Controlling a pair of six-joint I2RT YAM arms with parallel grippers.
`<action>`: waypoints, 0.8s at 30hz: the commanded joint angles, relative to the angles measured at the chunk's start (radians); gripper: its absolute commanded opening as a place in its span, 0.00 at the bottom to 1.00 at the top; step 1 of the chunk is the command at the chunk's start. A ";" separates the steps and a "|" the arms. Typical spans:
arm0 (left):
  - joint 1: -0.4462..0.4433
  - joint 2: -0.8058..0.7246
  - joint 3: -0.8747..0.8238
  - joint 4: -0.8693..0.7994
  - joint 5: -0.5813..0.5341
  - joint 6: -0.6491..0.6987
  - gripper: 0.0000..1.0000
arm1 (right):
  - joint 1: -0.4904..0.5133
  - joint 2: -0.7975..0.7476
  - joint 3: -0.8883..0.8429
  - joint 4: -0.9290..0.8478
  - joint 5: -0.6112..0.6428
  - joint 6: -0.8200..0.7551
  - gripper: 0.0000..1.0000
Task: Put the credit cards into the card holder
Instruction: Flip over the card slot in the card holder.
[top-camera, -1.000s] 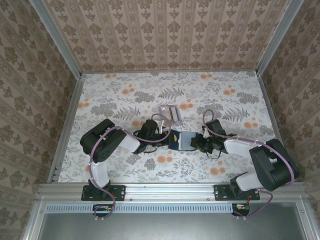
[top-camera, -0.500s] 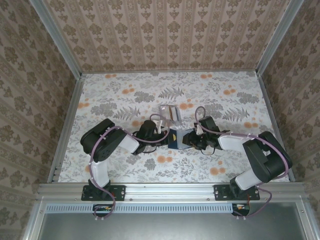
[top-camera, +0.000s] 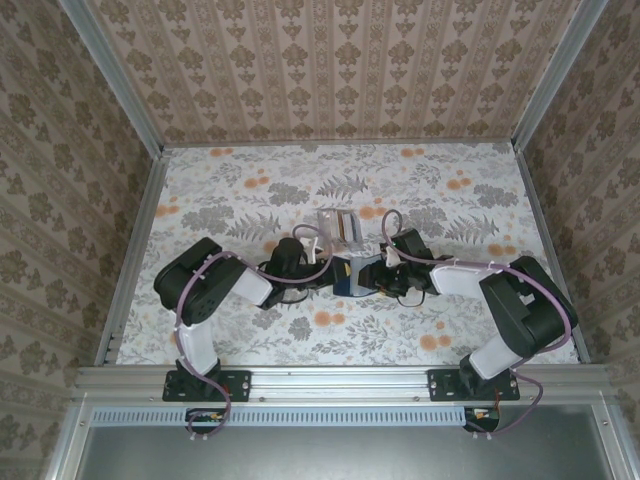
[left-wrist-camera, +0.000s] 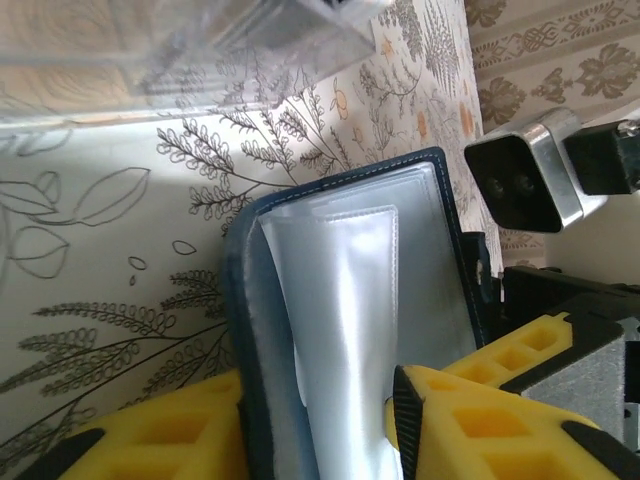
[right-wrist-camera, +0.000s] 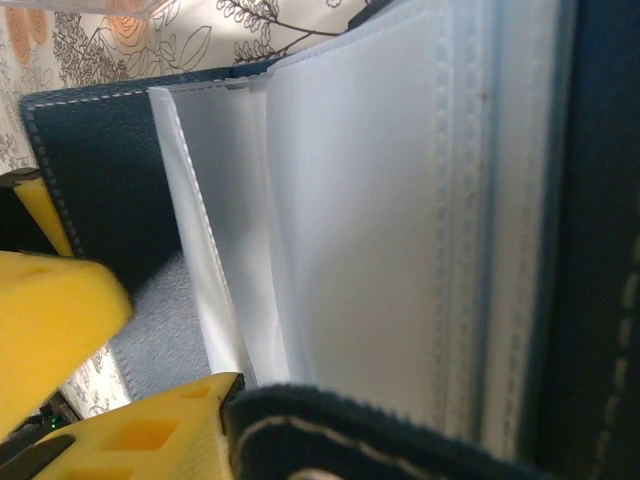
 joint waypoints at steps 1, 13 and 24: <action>0.040 -0.004 -0.046 -0.175 -0.059 0.028 0.44 | 0.036 0.069 -0.001 -0.051 0.008 -0.043 0.51; 0.036 -0.031 0.008 -0.241 -0.045 0.078 0.54 | 0.068 0.087 0.060 -0.158 0.035 -0.118 0.59; 0.033 -0.025 0.036 -0.291 -0.074 0.090 0.55 | 0.089 0.089 0.074 -0.116 -0.048 -0.154 0.72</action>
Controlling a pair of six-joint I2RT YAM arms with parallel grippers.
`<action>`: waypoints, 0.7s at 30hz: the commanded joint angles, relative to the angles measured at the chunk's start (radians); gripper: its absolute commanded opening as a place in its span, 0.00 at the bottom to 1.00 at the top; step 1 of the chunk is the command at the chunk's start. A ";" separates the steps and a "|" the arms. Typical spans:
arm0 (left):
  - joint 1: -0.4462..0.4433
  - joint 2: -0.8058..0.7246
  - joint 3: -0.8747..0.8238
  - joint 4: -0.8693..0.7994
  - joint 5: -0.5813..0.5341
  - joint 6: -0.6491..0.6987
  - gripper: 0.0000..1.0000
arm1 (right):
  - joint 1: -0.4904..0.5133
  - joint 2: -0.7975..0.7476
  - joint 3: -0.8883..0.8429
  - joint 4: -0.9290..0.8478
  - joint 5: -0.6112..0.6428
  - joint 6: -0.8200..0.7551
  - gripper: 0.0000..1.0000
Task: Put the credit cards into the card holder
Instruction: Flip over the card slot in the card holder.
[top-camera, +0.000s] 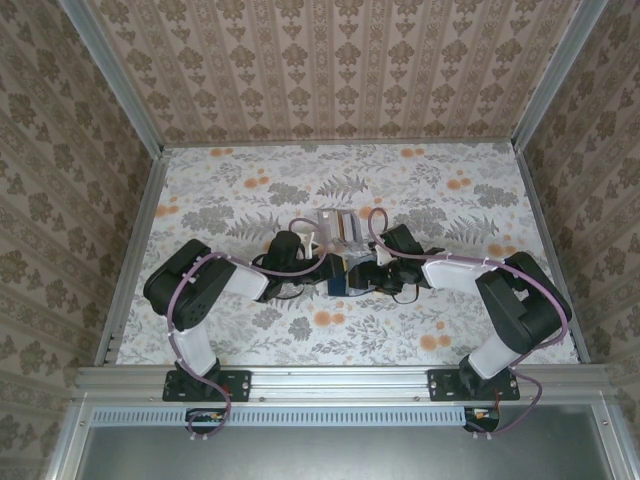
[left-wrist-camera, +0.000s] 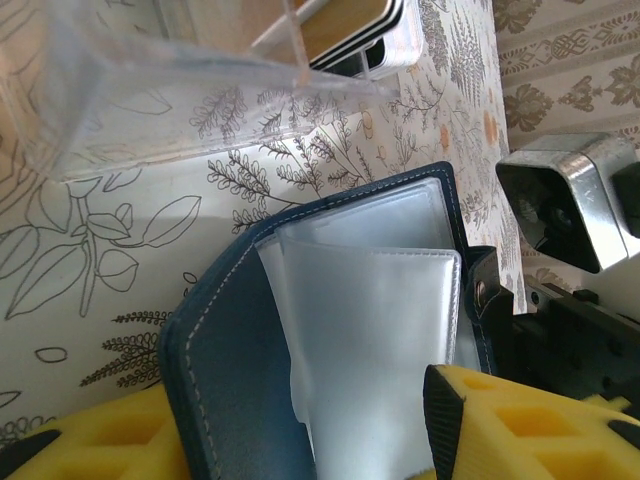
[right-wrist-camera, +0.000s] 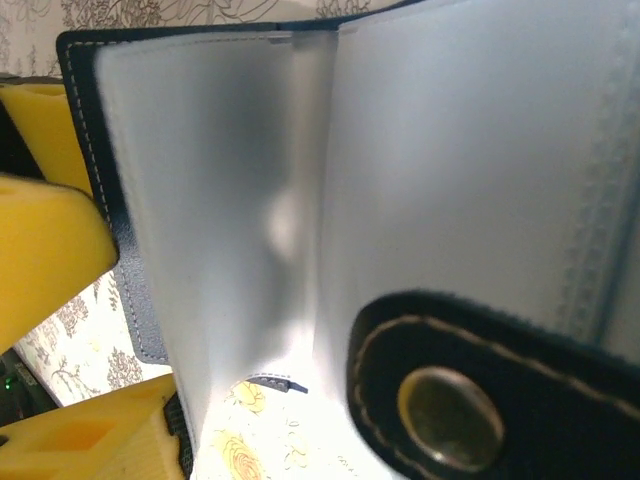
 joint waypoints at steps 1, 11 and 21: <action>0.003 0.033 -0.003 -0.127 -0.076 0.045 0.55 | 0.037 0.058 -0.014 0.001 -0.063 -0.032 0.73; 0.016 0.030 -0.012 -0.096 -0.063 0.017 0.55 | 0.037 0.036 -0.004 0.028 -0.105 -0.032 1.00; 0.084 -0.069 -0.075 -0.079 -0.029 0.015 0.59 | 0.035 0.007 -0.051 0.100 -0.111 -0.021 1.00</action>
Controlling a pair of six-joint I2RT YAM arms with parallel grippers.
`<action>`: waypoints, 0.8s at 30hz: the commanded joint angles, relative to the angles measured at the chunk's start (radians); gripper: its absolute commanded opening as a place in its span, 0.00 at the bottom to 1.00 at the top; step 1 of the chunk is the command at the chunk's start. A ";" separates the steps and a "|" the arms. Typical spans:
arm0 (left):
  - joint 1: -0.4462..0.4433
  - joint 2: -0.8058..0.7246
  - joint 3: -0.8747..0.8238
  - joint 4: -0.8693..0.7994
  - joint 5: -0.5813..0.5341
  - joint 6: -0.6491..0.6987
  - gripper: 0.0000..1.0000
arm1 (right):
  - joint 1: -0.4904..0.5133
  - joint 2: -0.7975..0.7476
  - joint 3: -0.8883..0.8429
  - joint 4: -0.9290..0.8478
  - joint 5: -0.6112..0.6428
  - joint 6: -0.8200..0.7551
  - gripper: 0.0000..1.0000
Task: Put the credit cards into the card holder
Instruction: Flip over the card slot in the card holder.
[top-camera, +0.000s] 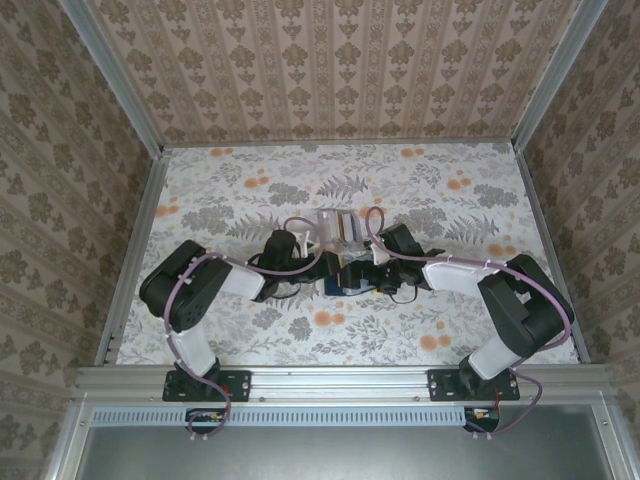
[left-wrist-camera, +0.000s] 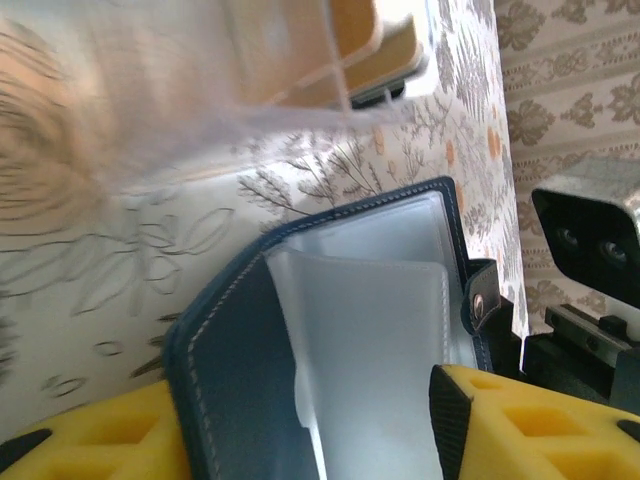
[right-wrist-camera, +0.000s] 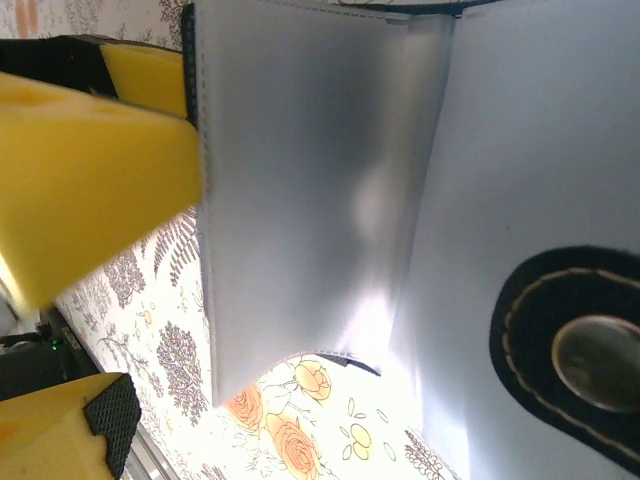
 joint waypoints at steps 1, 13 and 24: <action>0.053 -0.060 -0.057 -0.077 -0.023 0.024 0.61 | 0.022 0.029 -0.043 0.038 -0.036 -0.008 1.00; 0.065 -0.242 0.023 -0.464 -0.094 0.239 0.62 | 0.005 -0.042 -0.042 -0.061 0.153 -0.002 1.00; 0.064 -0.377 0.103 -0.713 -0.291 0.358 0.61 | -0.030 -0.194 0.002 -0.313 0.322 -0.086 0.99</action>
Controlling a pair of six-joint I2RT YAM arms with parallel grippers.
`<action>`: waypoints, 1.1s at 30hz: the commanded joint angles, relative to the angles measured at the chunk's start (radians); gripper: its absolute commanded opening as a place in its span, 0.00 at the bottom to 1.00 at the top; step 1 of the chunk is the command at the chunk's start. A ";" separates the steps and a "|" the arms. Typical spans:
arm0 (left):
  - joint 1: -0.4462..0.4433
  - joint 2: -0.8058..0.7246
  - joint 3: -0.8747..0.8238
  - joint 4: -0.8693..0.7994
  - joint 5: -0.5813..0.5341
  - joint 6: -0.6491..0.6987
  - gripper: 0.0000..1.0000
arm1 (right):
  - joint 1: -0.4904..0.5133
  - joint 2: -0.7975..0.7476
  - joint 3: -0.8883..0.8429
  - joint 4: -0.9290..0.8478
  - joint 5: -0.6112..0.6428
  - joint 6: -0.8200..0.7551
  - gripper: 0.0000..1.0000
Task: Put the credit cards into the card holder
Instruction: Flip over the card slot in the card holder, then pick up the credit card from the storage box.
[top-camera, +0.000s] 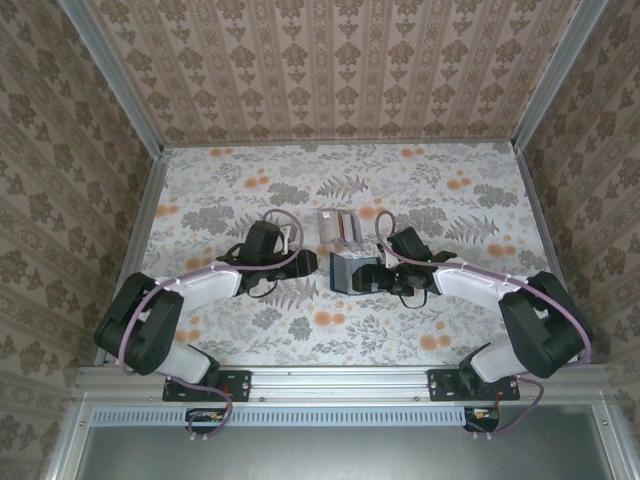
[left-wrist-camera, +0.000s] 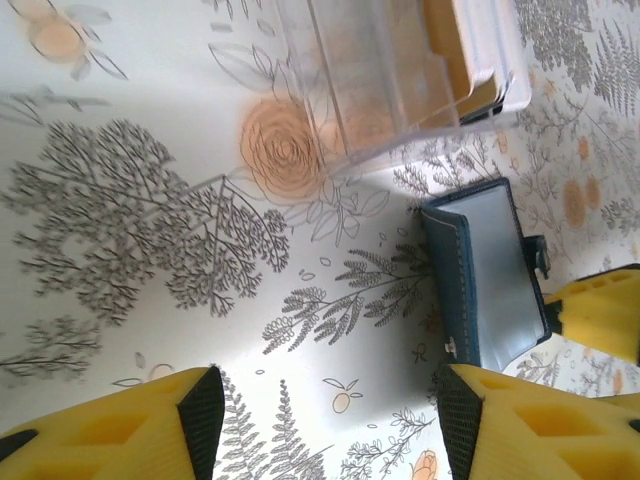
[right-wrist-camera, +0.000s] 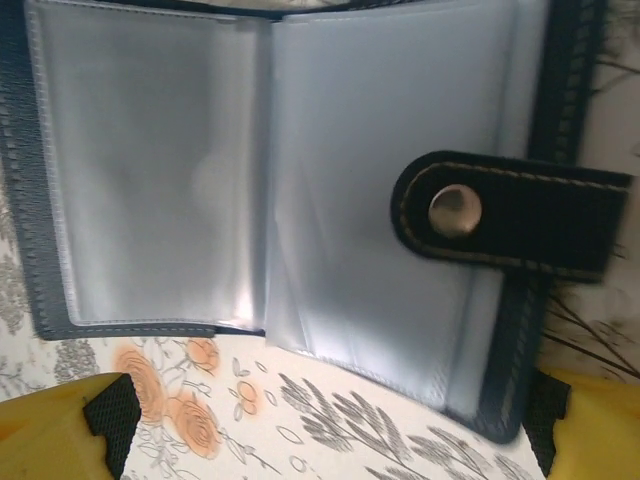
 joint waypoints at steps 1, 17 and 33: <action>-0.001 -0.068 0.045 -0.101 -0.113 0.077 0.61 | -0.014 -0.081 0.023 -0.121 0.117 -0.048 1.00; -0.002 -0.065 -0.059 0.111 -0.248 0.162 0.62 | 0.042 0.080 0.341 -0.370 0.338 -0.093 1.00; 0.034 -0.120 -0.177 0.205 -0.334 0.145 0.77 | 0.180 0.515 0.844 -0.357 0.718 -0.096 1.00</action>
